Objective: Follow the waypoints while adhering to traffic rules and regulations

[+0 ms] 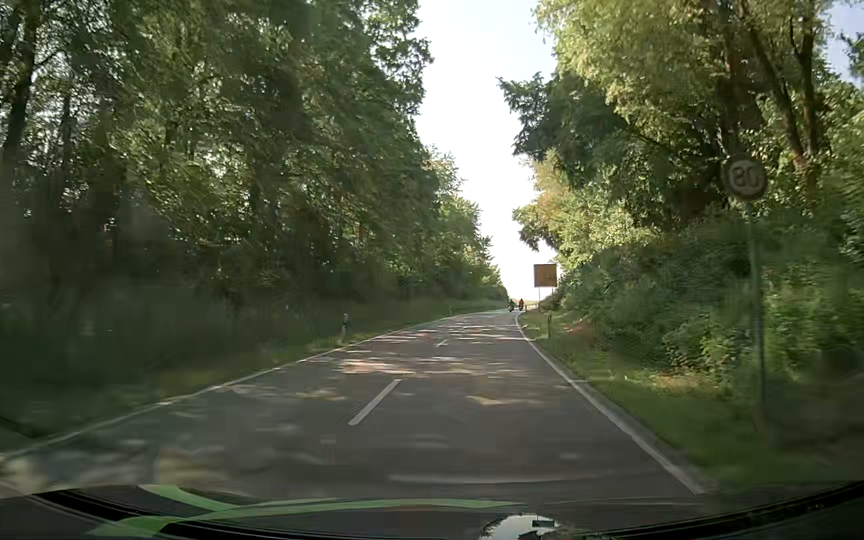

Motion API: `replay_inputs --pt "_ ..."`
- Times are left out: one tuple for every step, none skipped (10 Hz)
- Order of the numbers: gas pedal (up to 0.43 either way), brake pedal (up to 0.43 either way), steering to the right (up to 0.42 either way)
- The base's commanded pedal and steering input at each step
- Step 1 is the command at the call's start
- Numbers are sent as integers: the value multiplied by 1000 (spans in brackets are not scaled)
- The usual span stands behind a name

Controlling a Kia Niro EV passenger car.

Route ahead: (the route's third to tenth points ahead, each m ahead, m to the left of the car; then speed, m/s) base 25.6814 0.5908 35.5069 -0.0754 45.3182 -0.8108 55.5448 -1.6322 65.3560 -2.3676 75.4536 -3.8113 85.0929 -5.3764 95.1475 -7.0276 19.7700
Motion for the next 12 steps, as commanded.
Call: replay_inputs --pt "130 0 12" --pt "130 0 12" --pt "130 0 12" --pt "130 0 12" --pt "130 0 12" --pt "130 0 11" --pt "130 0 9" --pt "130 0 9" --pt "130 0 8" --pt "130 0 9" --pt "138 0 8" --pt "138 0 8"
